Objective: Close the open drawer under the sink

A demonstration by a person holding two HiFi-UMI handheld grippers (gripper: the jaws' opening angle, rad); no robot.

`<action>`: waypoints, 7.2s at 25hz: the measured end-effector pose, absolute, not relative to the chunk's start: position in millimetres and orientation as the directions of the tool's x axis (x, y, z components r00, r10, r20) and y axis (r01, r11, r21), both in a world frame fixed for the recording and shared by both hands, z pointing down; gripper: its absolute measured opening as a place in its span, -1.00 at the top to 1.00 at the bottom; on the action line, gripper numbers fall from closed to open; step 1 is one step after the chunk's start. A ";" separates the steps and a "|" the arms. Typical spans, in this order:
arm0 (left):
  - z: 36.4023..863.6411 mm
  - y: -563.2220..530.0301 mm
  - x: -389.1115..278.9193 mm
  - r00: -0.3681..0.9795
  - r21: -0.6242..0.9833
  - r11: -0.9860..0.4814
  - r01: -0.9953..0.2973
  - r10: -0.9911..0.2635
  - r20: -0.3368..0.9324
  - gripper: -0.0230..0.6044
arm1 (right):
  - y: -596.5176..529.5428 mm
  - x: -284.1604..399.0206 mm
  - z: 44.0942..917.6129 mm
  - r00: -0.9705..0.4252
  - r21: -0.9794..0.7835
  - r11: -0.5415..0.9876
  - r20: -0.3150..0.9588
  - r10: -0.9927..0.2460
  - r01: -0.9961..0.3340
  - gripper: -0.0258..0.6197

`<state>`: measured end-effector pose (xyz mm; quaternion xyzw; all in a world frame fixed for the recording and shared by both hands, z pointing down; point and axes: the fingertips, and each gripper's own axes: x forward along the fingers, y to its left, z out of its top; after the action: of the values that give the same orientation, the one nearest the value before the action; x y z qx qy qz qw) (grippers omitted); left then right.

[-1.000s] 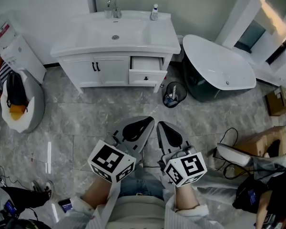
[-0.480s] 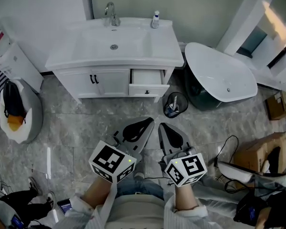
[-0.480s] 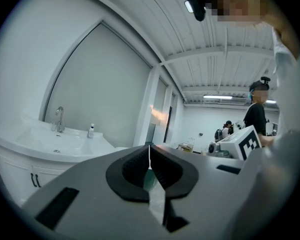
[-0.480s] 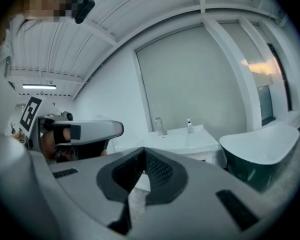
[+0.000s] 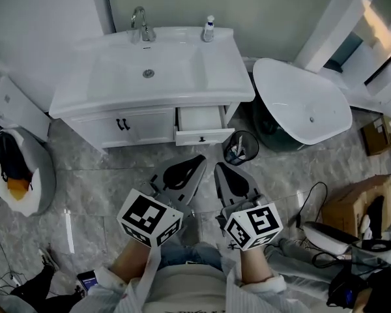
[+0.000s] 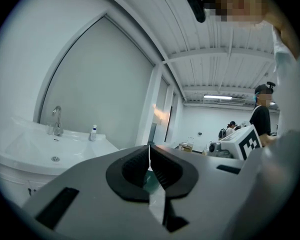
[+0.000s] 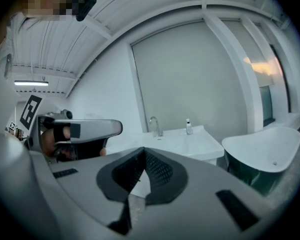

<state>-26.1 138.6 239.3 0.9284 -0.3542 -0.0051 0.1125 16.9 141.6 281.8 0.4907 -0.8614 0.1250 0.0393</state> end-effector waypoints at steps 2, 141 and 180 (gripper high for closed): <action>240.7 127.6 -29.7 0.756 0.210 -0.731 -0.649 -0.650 0.072 0.86 | 130.7 15.8 283.6 -0.499 -0.178 0.470 0.192 -0.845 -0.864 0.89; 670.7 -76.0 -3.7 0.513 0.258 -0.446 -0.857 -0.684 0.519 0.87 | -87.1 95.2 678.9 -0.387 -0.190 0.342 0.569 -0.725 -0.920 0.89; 655.7 -158.8 -10.5 0.505 0.197 -0.471 -0.860 -0.725 0.469 0.87 | -170.7 88.2 664.6 -0.373 -0.125 0.361 0.501 -0.781 -0.924 0.89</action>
<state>-10.5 -158.8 655.7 0.8421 -0.4704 0.1626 0.2078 88.2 -170.7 664.6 0.5296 -0.8049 0.1972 0.1813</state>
